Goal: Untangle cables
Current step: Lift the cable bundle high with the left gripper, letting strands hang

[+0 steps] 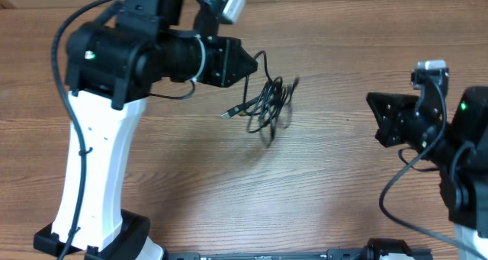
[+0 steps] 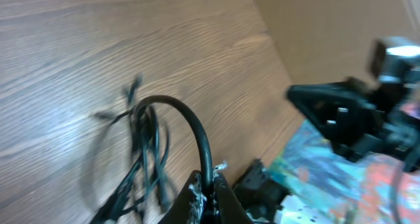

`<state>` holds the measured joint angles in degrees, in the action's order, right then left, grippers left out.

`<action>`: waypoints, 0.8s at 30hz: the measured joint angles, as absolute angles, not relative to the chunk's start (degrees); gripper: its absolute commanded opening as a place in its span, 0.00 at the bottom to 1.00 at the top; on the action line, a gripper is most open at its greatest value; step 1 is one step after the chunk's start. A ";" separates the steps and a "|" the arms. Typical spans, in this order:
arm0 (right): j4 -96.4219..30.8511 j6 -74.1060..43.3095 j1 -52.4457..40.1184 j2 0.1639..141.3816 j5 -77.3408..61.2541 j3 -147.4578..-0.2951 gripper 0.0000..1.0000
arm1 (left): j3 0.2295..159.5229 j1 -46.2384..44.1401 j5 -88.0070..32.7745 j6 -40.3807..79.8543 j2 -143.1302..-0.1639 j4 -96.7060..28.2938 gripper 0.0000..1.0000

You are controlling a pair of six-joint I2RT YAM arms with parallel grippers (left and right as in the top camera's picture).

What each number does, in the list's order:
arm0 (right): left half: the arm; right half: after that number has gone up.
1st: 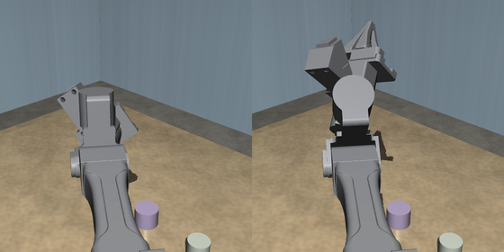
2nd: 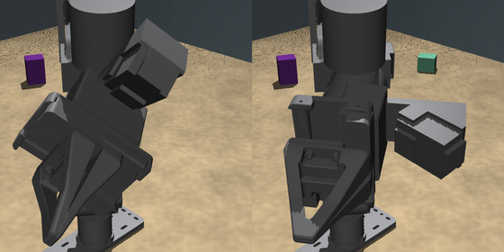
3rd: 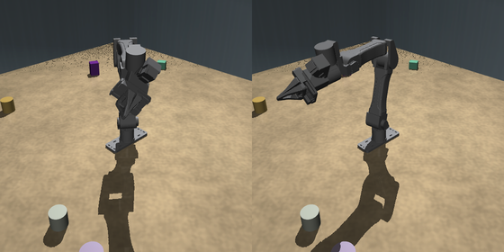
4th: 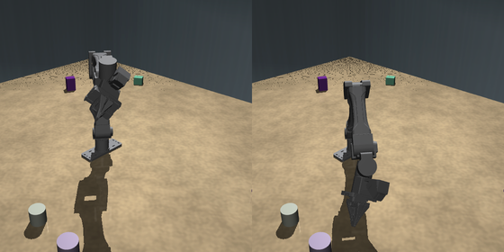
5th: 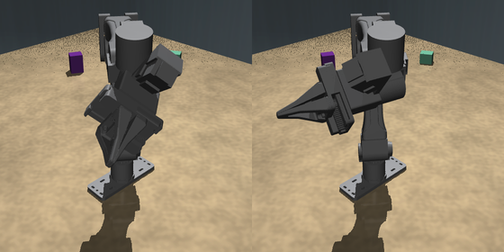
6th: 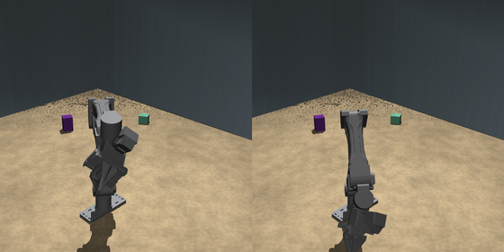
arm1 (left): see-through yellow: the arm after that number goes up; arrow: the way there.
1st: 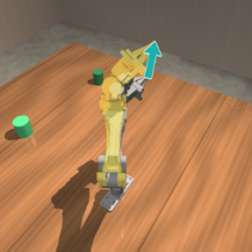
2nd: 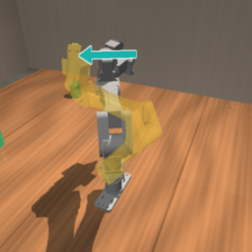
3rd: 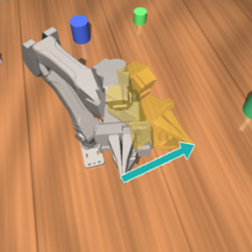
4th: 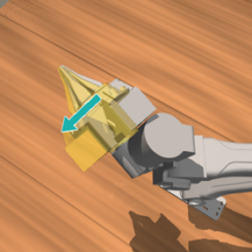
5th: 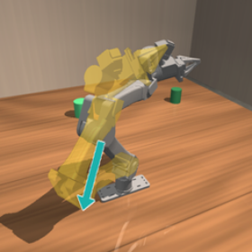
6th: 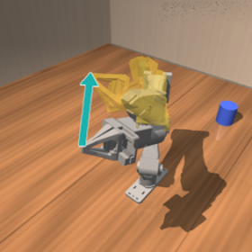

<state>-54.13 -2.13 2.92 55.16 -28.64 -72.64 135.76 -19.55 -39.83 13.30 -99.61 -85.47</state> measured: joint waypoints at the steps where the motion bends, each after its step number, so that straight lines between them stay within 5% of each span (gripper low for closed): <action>1: -53.41 -2.24 2.92 55.75 -30.13 -72.64 0.04 | 135.76 -18.68 -41.17 13.30 -99.53 -85.01 0.04; 13: -47.31 -3.01 2.90 64.86 -48.93 -72.64 0.04 | 135.76 -10.57 -52.10 15.38 -99.48 -82.08 0.04; 24: -48.01 -2.87 -4.23 73.58 -55.64 -72.64 0.04 | 135.74 -8.56 -58.81 26.33 -99.48 -64.53 0.04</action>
